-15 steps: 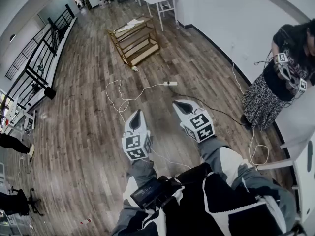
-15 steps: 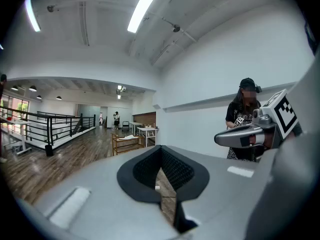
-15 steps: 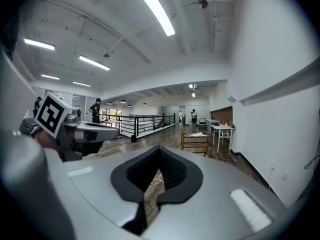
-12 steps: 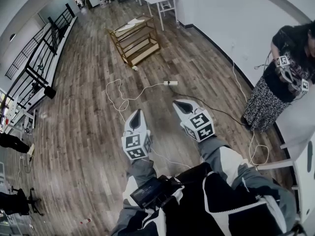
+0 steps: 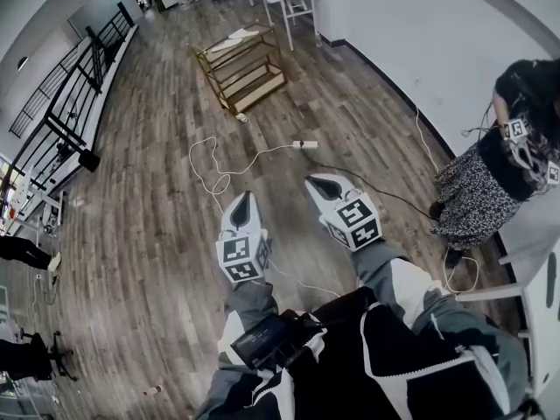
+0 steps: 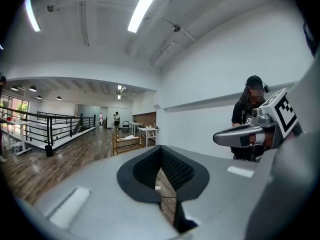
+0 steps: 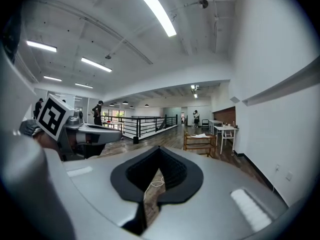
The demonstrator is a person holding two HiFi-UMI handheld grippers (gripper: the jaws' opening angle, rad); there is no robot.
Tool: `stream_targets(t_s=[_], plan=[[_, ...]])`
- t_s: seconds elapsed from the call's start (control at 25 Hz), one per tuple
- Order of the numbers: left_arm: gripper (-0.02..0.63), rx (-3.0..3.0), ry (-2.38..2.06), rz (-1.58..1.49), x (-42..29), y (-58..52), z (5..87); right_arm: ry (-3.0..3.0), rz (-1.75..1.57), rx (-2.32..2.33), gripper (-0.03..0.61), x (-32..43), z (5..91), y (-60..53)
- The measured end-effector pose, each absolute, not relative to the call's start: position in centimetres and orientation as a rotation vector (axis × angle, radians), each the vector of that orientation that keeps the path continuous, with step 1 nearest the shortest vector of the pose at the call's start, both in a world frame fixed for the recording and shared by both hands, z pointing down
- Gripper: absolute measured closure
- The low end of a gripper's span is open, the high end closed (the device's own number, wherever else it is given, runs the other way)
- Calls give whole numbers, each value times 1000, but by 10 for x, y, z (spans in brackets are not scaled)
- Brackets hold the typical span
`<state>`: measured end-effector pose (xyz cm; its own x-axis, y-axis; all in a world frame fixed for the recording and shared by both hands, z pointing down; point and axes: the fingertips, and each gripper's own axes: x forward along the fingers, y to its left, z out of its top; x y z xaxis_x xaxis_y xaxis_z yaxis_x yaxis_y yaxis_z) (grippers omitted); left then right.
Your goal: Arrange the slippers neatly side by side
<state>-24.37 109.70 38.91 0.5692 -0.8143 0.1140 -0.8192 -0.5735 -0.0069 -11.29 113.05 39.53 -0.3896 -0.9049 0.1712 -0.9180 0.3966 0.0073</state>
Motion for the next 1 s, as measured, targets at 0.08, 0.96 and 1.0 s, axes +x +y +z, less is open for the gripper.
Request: stream_targets(t_s=[0.08, 0.96, 1.0], plan=[[611, 2738, -1429, 160, -247, 1098, 390, -2496, 146, 1640, 574, -114, 399, 1130], [611, 2695, -1377, 165, -217, 979, 425, -2479, 156, 1645, 574, -69, 419, 1011], [611, 2692, -1378, 164, -210, 966, 424, -2486, 161, 1641, 574, -63, 420, 998]])
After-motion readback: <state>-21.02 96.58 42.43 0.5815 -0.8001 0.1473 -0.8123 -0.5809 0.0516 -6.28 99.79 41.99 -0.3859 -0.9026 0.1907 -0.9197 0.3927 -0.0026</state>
